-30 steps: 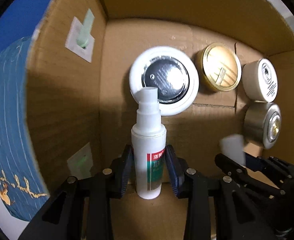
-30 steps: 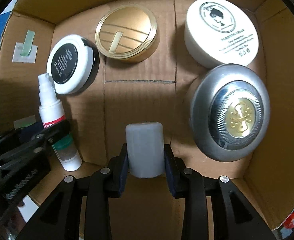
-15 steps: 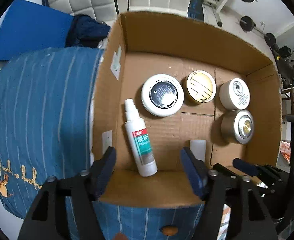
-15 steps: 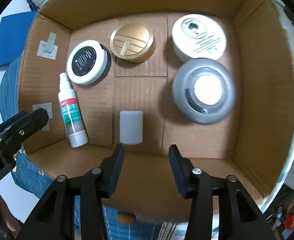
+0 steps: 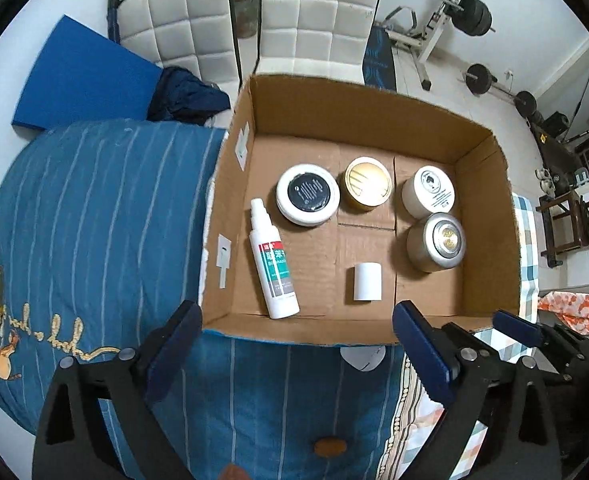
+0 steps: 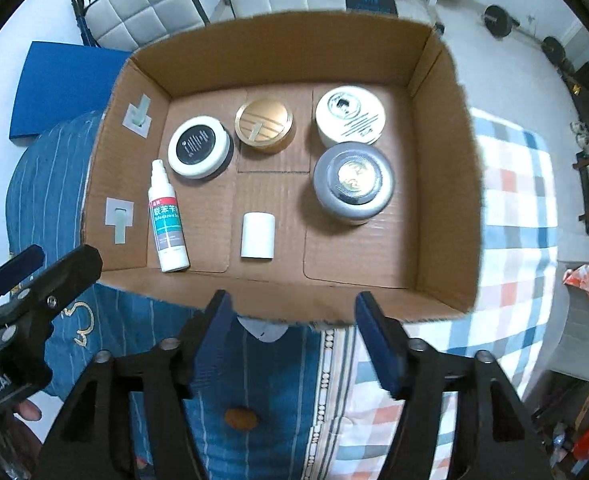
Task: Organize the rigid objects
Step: 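Open both tools to release the bottle and cup in the box, lift out, then grasp the walnut with the left tool while the right tool grasps the white egg-shaped case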
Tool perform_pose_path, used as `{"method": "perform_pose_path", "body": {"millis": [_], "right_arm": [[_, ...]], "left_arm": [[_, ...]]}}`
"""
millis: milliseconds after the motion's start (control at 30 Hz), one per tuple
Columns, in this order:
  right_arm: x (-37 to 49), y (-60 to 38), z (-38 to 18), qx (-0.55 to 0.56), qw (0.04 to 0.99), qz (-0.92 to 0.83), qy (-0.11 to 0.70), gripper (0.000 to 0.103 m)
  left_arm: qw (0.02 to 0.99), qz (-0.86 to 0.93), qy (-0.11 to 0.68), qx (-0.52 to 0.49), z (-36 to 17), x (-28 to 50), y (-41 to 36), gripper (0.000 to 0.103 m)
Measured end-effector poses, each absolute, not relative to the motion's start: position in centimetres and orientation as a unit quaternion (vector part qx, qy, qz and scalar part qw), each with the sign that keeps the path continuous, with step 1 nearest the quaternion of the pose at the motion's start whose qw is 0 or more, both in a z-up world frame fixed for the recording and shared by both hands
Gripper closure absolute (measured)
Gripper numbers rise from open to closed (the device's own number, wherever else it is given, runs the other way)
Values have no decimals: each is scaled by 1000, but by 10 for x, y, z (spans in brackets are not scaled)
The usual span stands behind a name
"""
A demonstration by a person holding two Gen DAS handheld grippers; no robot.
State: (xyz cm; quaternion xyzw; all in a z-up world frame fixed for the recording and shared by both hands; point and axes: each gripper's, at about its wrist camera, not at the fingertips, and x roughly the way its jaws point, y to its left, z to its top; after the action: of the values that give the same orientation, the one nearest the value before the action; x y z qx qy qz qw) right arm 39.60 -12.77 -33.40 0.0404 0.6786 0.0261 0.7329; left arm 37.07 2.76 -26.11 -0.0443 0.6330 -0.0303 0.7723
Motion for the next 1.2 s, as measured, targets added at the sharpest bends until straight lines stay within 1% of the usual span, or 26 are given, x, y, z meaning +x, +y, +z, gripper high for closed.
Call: {"method": "perform_pose_path", "body": {"millis": [267, 400, 467, 600, 900, 1067, 1200], "right_arm": [[373, -132, -298, 36, 765, 8, 642, 6], [364, -136, -279, 30, 780, -4, 625, 4], [359, -138, -271, 29, 788, -8, 615, 2], [348, -141, -256, 23, 801, -17, 598, 1], [324, -152, -240, 42, 813, -23, 580, 0], [311, -160, -243, 47, 814, -26, 579, 0], [287, -176, -274, 57, 795, -35, 602, 0]], "left_arm": [[805, -20, 592, -30, -232, 348, 22, 5], [821, -14, 570, -20, -215, 336, 21, 5], [828, -14, 560, -18, -206, 329, 20, 5], [839, -12, 543, -9, -194, 320, 18, 5], [849, -13, 528, -3, -185, 300, 13, 5], [848, -11, 530, 7, -192, 287, 9, 5], [828, -22, 560, 15, -220, 270, 1, 5]]}}
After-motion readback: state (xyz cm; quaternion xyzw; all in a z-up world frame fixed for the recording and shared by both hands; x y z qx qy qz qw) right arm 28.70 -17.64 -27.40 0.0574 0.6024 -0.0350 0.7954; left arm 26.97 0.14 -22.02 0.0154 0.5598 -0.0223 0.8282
